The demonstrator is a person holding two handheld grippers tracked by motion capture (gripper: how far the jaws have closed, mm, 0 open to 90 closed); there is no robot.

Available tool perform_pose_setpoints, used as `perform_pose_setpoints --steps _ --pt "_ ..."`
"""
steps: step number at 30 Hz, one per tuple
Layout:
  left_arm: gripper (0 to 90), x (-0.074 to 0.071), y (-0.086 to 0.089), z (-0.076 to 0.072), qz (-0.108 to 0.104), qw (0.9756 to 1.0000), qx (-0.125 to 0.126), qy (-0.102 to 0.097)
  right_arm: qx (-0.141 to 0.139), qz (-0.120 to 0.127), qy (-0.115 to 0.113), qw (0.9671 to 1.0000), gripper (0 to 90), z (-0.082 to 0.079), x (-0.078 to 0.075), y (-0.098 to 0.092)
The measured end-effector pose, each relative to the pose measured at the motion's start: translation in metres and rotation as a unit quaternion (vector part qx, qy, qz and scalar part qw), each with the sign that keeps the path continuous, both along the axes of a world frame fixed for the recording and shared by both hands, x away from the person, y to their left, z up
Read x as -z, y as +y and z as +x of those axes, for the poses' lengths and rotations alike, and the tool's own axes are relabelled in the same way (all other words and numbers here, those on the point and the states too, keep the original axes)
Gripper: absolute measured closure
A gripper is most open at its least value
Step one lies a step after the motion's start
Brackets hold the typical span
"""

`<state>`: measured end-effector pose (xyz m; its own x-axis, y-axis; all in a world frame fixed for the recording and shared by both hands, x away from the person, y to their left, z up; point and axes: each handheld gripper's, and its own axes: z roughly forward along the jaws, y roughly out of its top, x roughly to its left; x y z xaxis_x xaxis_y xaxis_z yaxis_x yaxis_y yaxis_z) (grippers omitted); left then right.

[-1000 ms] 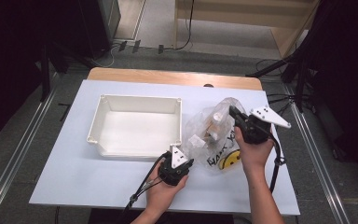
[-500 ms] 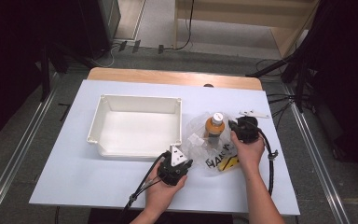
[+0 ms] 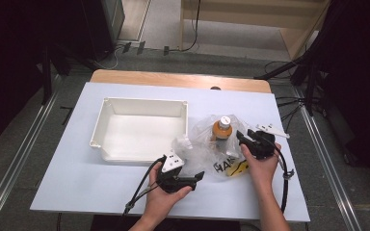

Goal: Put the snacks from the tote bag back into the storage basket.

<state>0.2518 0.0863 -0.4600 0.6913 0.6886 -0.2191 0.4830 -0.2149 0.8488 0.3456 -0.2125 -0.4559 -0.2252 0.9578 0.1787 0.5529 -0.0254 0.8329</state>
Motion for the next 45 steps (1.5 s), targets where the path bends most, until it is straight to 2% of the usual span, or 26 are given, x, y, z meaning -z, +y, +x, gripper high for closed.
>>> perform_pose_setpoints --steps 3,5,7,9,12,14,17,19,21,22,26,30,32,33,35,37,40,43,45 --pt "21.9 -0.01 0.005 -0.009 -0.009 0.9998 -0.003 -0.017 -0.006 0.007 -0.029 0.9995 50.3 -0.016 0.001 -0.004" --pt "21.9 -0.019 0.01 -0.011 -0.024 0.9992 -0.014 -0.029 -0.011 0.003 -0.036 0.9993 49.6 -0.024 -0.001 -0.005" --pt "22.1 -0.028 0.017 -0.011 -0.049 0.9979 -0.026 -0.032 -0.015 -0.001 -0.051 0.9986 49.2 -0.03 -0.009 -0.005" --pt "22.6 -0.038 0.024 -0.009 -0.068 0.9962 -0.041 -0.036 -0.02 0.009 -0.064 0.9977 48.9 -0.036 -0.016 -0.006" --pt "26.9 -0.054 0.03 -0.006 -0.089 0.9934 -0.046 -0.055 -0.033 0.003 -0.07 0.997 47.7 -0.043 -0.021 -0.002" --pt "34.9 -0.064 0.032 -0.007 -0.105 0.991 -0.038 -0.074 -0.039 0.001 -0.07 0.9968 47.0 -0.046 -0.022 0.0" --pt "56.3 -0.072 0.031 -0.011 -0.113 0.9875 -0.036 -0.104 -0.04 0.01 -0.074 0.9964 46.9 -0.05 -0.024 0.0" --pt "70.9 -0.071 0.028 -0.012 -0.101 0.9885 -0.028 -0.108 -0.042 0.022 -0.076 0.996 46.9 -0.054 -0.027 0.0" --pt "86.9 -0.065 0.025 -0.01 -0.09 0.9914 -0.012 -0.095 -0.048 0.022 -0.08 0.9954 46.9 -0.059 -0.028 0.004" --pt "90.0 -0.06 0.022 -0.008 -0.082 0.9927 -0.01 -0.088 -0.052 0.019 -0.082 0.9951 46.9 -0.061 -0.029 0.006" --pt "90.0 -0.036 0.012 -0.004 -0.063 0.9968 -0.002 -0.05 -0.077 0.019 -0.086 0.9932 46.9 -0.071 -0.03 0.018" --pt "90.0 -0.009 0.0 -0.001 -0.025 0.9996 0.01 -0.004 -0.101 0.02 -0.088 0.9908 47.0 -0.076 -0.031 0.03" --pt "90.0 0.003 -0.006 0.001 -0.003 0.9996 0.018 0.022 -0.114 0.022 -0.089 0.9892 47.0 -0.078 -0.031 0.039" --pt "90.0 0.01 -0.009 0.003 0.01 0.9988 0.023 0.042 -0.119 0.021 -0.088 0.9888 47.0 -0.079 -0.031 0.041" --pt "90.0 0.014 -0.012 0.005 0.027 0.9975 0.019 0.063 -0.132 0.025 -0.079 0.9879 47.0 -0.078 -0.028 0.048" --pt "90.0 0.015 -0.013 0.008 0.04 0.9958 0.021 0.08 -0.137 0.023 -0.061 0.9884 48.4 -0.074 -0.021 0.055" --pt "90.0 0.018 -0.012 0.01 0.056 0.9933 0.016 0.1 -0.15 0.032 -0.031 0.9878 51.8 -0.067 -0.009 0.059" --pt "89.1 0.018 -0.013 0.009 0.061 0.9932 0.017 0.097 -0.16 0.028 -0.017 0.9866 51.5 -0.065 -0.004 0.066" --pt "85.1 0.018 -0.015 0.008 0.06 0.9937 0.019 0.092 -0.165 0.011 0.007 0.9863 51.4 -0.062 0.001 0.072"
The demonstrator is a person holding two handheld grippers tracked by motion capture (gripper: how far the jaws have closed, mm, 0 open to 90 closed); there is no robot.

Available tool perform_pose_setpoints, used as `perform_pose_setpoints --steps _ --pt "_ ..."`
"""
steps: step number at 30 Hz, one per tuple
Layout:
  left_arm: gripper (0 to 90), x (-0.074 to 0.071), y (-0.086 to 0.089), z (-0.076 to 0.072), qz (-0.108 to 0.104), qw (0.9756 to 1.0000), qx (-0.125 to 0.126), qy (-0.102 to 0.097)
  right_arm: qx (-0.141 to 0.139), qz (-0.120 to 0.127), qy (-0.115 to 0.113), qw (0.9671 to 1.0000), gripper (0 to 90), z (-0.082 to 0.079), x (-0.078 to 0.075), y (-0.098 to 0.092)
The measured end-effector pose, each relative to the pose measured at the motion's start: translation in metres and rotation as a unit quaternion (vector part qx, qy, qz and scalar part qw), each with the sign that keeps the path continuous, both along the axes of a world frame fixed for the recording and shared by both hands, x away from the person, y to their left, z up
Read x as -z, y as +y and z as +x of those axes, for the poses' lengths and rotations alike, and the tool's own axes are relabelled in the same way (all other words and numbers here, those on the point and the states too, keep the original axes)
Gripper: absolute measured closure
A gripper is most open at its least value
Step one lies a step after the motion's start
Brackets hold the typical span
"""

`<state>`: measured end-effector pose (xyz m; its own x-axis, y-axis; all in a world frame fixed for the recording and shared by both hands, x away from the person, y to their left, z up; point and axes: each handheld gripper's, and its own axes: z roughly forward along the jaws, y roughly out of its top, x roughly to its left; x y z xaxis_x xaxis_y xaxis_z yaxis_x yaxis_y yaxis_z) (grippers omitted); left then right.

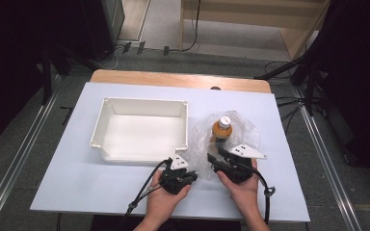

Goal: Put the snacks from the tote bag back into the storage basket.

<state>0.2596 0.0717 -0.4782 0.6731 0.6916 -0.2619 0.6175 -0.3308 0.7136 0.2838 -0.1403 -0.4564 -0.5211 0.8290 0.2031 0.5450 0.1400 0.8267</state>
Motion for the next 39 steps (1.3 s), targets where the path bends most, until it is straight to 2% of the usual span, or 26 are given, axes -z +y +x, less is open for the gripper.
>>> perform_pose_setpoints --steps 3,5,8,10,13,15,17,20,22,25,26,29,32,35,37,39 --pt "73.9 -0.003 0.001 -0.003 -0.011 0.9997 0.009 -0.02 0.01 -0.045 0.027 0.9986 57.9 0.004 0.01 0.008" --pt "64.5 -0.006 0.002 -0.006 -0.021 0.9989 0.011 -0.041 0.013 -0.061 0.035 0.9975 68.5 0.008 0.014 0.008" --pt "59.0 -0.013 0.004 -0.01 -0.044 0.9976 0.01 -0.052 0.01 -0.077 0.047 0.9959 83.6 0.011 0.017 0.008" --pt "57.2 -0.018 0.005 -0.01 -0.059 0.9964 0.009 -0.06 0.008 -0.086 0.056 0.9946 87.5 0.012 0.02 0.007" --pt "51.0 -0.028 0.005 -0.01 -0.073 0.9938 -0.011 -0.083 0.009 -0.085 0.067 0.9941 89.7 0.014 0.022 0.006" --pt "46.8 -0.033 0.002 -0.008 -0.074 0.9922 -0.021 -0.099 0.009 -0.086 0.066 0.994 89.8 0.014 0.022 0.007" --pt "42.1 -0.035 -0.004 -0.004 -0.058 0.9919 -0.032 -0.109 0.008 -0.086 0.066 0.9941 89.5 0.014 0.022 0.006" --pt "43.7 -0.029 -0.012 0.005 -0.034 0.9926 -0.048 -0.107 0.005 -0.072 0.069 0.995 82.4 0.013 0.022 0.004" --pt "53.5 -0.021 -0.015 0.011 -0.011 0.9935 -0.054 -0.099 -0.007 -0.053 0.06 0.9967 75.9 0.008 0.02 -0.001" --pt "71.6 -0.011 -0.019 0.014 0.017 0.9951 -0.049 -0.084 -0.01 -0.034 0.039 0.9986 70.4 -0.001 0.01 -0.012" --pt "76.1 -0.009 -0.019 0.014 0.024 0.9953 -0.047 -0.082 -0.01 -0.024 0.023 0.9994 68.8 -0.004 0.004 -0.017" --pt "82.4 -0.004 -0.019 0.016 0.032 0.9962 -0.045 -0.068 0.005 -0.004 -0.014 0.9999 68.7 -0.013 -0.01 -0.03" --pt "85.6 -0.002 -0.019 0.018 0.029 0.9965 -0.049 -0.061 0.042 0.021 -0.07 0.9964 68.8 -0.019 -0.025 -0.04" --pt "86.8 -0.001 -0.019 0.019 0.029 0.9969 -0.051 -0.053 0.088 0.027 -0.114 0.9893 65.9 -0.013 -0.039 -0.048" --pt "87.4 0.0 -0.02 0.019 0.029 0.9968 -0.051 -0.054 0.118 0.038 -0.115 0.9856 60.9 -0.001 -0.044 -0.053" --pt "87.8 0.0 -0.021 0.018 0.032 0.9965 -0.05 -0.059 0.131 0.037 -0.105 0.985 58.6 0.012 -0.043 -0.055"
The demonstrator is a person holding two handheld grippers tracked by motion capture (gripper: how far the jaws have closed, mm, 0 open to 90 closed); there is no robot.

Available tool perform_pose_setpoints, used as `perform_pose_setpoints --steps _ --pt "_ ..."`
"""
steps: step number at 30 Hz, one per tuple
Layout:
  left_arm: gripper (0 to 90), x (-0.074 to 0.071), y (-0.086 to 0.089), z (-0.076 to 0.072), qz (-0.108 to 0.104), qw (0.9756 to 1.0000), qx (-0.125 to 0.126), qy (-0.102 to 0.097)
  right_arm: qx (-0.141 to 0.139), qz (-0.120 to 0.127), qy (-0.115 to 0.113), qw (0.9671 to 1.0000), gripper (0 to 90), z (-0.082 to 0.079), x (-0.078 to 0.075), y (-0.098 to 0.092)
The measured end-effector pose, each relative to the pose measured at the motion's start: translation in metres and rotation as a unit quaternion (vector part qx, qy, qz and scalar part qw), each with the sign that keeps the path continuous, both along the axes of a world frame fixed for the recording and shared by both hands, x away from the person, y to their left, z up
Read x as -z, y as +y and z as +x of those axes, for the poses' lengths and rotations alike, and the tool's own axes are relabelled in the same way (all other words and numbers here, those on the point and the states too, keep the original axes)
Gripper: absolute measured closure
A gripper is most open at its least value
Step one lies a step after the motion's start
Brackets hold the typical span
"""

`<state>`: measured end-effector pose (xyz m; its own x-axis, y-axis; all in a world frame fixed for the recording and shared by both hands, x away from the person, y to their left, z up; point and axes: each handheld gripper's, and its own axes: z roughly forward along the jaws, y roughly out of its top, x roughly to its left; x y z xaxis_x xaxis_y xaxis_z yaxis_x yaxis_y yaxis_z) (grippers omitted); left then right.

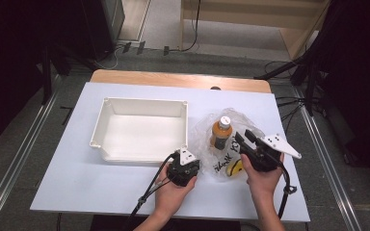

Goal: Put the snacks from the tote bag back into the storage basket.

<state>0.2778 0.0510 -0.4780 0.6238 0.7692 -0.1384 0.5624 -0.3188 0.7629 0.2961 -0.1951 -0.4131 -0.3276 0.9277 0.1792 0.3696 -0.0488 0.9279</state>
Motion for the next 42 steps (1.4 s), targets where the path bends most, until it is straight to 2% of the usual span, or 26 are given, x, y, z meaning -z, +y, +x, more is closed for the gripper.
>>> perform_pose_setpoints --steps 2,5,6,10,13,15,19,21,22,24,25,26,28,31,33,36,40,42 --pt "87.9 0.0 0.0 0.0 0.0 1.0 -0.001 0.002 -0.001 -0.004 0.019 0.9998 58.2 0.015 0.008 0.002" --pt "88.0 0.0 0.001 0.0 0.0 1.0 0.002 0.004 0.004 -0.015 0.064 0.9979 60.5 0.033 0.025 0.008" --pt "88.0 0.0 0.001 0.0 0.002 1.0 0.002 0.003 -0.004 -0.013 0.085 0.9963 62.6 0.039 0.032 0.01" --pt "87.9 0.0 0.001 0.0 0.002 1.0 0.002 0.001 -0.014 -0.028 0.126 0.9915 73.0 0.048 0.048 0.014" --pt "87.9 0.0 0.001 0.0 0.001 1.0 0.003 0.006 -0.02 -0.041 0.161 0.9859 83.4 0.053 0.057 0.015" --pt "87.9 0.0 0.001 0.0 0.001 1.0 0.004 0.007 -0.013 -0.051 0.175 0.9831 90.0 0.055 0.061 0.014" --pt "88.1 0.0 0.001 0.0 0.001 1.0 0.004 0.006 0.004 -0.062 0.19 0.9798 90.0 0.055 0.064 0.005" --pt "88.2 0.0 0.001 0.0 0.001 1.0 0.003 0.006 0.011 -0.068 0.207 0.9759 90.0 0.055 0.067 -0.002" --pt "88.3 0.0 0.001 0.0 0.001 1.0 0.003 0.006 0.012 -0.059 0.21 0.976 90.0 0.055 0.068 -0.006" --pt "88.3 0.0 0.001 0.0 0.001 1.0 0.004 0.007 0.023 -0.069 0.209 0.9753 90.0 0.053 0.067 -0.013" --pt "88.3 0.0 0.001 0.0 0.001 1.0 0.004 0.007 0.026 -0.067 0.205 0.9761 84.0 0.051 0.068 -0.017" --pt "88.2 0.0 0.001 0.0 0.001 1.0 0.004 0.007 0.026 -0.053 0.205 0.9769 78.4 0.048 0.067 -0.02" --pt "88.1 0.0 0.002 0.0 0.0 1.0 0.004 0.007 0.011 -0.029 0.186 0.982 68.1 0.039 0.063 -0.025" --pt "88.0 0.0 0.001 -0.001 0.0 1.0 0.003 0.005 0.003 -0.04 0.136 0.9899 57.5 0.023 0.048 -0.024" --pt "88.1 0.0 0.002 0.0 -0.004 1.0 0.002 0.004 -0.006 -0.034 0.104 0.9939 55.4 0.011 0.036 -0.024" --pt "88.5 0.0 0.003 0.0 -0.01 0.9999 -0.003 0.008 -0.017 -0.028 0.074 0.9967 54.9 -0.003 0.023 -0.024" --pt "88.6 0.0 0.002 0.0 -0.008 0.9999 -0.002 0.007 -0.029 -0.023 0.027 0.9989 55.6 -0.02 0.002 -0.023" --pt "88.7 0.0 0.003 0.0 -0.008 0.9999 0.0 0.009 -0.025 -0.017 -0.001 0.9995 56.2 -0.024 -0.012 -0.024"
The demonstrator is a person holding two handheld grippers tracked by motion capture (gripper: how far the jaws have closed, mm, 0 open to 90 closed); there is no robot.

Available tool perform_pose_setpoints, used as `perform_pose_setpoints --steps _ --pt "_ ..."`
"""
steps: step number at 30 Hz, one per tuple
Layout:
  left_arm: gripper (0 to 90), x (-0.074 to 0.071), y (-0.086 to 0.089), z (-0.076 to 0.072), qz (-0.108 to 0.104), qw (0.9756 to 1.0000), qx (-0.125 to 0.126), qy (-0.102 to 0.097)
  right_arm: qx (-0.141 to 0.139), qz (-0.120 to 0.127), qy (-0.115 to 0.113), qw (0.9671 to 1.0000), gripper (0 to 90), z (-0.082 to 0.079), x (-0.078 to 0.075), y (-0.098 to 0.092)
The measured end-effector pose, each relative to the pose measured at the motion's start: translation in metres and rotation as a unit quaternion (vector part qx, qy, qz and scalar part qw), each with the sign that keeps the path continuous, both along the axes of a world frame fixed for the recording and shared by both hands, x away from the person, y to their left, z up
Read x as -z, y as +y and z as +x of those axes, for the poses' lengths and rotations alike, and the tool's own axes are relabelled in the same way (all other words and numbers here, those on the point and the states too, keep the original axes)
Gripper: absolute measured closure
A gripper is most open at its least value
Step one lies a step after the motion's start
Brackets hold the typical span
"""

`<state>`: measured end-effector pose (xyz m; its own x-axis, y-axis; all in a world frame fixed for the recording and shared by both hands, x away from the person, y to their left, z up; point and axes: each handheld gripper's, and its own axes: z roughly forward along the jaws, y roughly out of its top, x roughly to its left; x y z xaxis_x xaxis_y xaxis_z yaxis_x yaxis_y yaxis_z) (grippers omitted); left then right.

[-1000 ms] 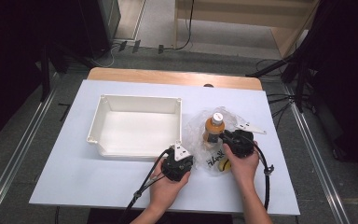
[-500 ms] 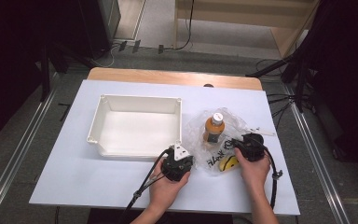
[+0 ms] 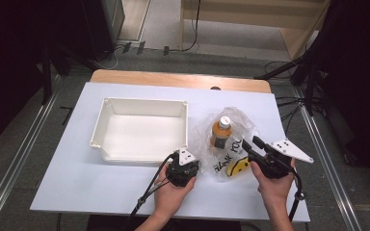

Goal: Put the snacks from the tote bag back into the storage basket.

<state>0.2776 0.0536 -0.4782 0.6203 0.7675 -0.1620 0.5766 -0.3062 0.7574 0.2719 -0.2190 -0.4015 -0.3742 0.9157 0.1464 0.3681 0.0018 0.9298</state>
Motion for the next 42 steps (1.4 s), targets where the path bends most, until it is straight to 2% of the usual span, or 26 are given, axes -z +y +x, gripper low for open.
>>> perform_pose_setpoints --steps 1,4,7,9,10,11,13,15,16,18,19,20,22,24,26,32,33,36,41,42 --pt "88.6 0.0 0.0 0.0 0.0 1.0 -0.001 0.0 0.007 0.005 -0.02 0.9998 56.7 0.0 -0.009 -0.002" --pt "88.7 0.0 -0.001 0.0 0.001 1.0 -0.001 -0.001 0.033 0.03 -0.052 0.9977 57.2 0.01 -0.026 -0.005" --pt "88.6 0.0 -0.001 0.0 0.003 1.0 -0.001 -0.002 0.039 0.055 -0.059 0.996 56.3 0.026 -0.038 -0.005" --pt "88.6 0.0 -0.001 0.0 0.001 1.0 -0.001 -0.003 0.027 0.053 -0.056 0.9967 54.4 0.042 -0.041 0.002" --pt "88.6 0.0 -0.001 0.0 0.001 1.0 -0.001 -0.002 0.012 0.045 -0.039 0.9981 53.7 0.053 -0.039 0.007" --pt "88.6 0.0 -0.001 0.0 -0.003 1.0 -0.003 -0.002 0.01 0.039 -0.026 0.9988 54.3 0.06 -0.037 0.011" --pt "88.6 0.0 0.0 0.0 -0.001 1.0 -0.001 -0.001 0.015 0.019 -0.003 0.9997 56.5 0.073 -0.026 0.018" --pt "88.6 0.0 0.0 0.0 -0.003 1.0 -0.003 -0.002 0.016 0.015 0.026 0.9994 61.7 0.083 -0.014 0.021" --pt "88.6 0.0 0.0 0.0 -0.004 1.0 -0.002 -0.002 0.014 0.016 0.038 0.9991 65.1 0.085 -0.008 0.022" --pt "88.6 0.0 0.001 0.0 -0.002 1.0 0.0 -0.002 0.011 0.007 0.062 0.998 85.3 0.089 0.005 0.023" --pt "88.6 0.0 0.001 0.0 -0.001 1.0 0.0 -0.002 0.008 0.002 0.071 0.9975 90.0 0.09 0.008 0.024" --pt "88.6 0.0 0.001 0.0 -0.002 1.0 0.0 -0.002 0.005 -0.01 0.076 0.9971 90.0 0.091 0.015 0.024" --pt "88.6 0.0 0.001 0.0 0.0 1.0 0.0 -0.003 0.001 -0.015 0.085 0.9963 90.0 0.093 0.024 0.022" --pt "88.7 0.0 0.0 -0.001 0.001 1.0 -0.002 -0.003 0.01 -0.026 0.109 0.9937 90.0 0.099 0.036 0.021" --pt "88.7 0.0 0.0 0.0 0.003 1.0 -0.002 -0.003 0.016 -0.041 0.144 0.9887 90.0 0.105 0.053 0.022" --pt "88.8 0.0 0.0 0.0 0.002 1.0 -0.001 -0.001 0.018 -0.059 0.2 0.9779 90.0 0.107 0.079 0.026" --pt "88.8 0.0 0.0 0.0 0.001 1.0 -0.001 -0.001 0.021 -0.063 0.197 0.9781 90.0 0.106 0.079 0.027" --pt "88.9 0.0 0.001 0.0 0.0 1.0 -0.002 0.001 0.035 -0.099 0.185 0.9771 90.0 0.102 0.079 0.027" --pt "89.1 0.0 0.001 -0.001 0.003 1.0 -0.003 -0.001 0.051 -0.117 0.173 0.9767 90.0 0.092 0.081 0.022" --pt "89.1 0.0 0.001 -0.001 0.004 1.0 -0.002 -0.001 0.051 -0.114 0.173 0.977 87.4 0.09 0.081 0.021"
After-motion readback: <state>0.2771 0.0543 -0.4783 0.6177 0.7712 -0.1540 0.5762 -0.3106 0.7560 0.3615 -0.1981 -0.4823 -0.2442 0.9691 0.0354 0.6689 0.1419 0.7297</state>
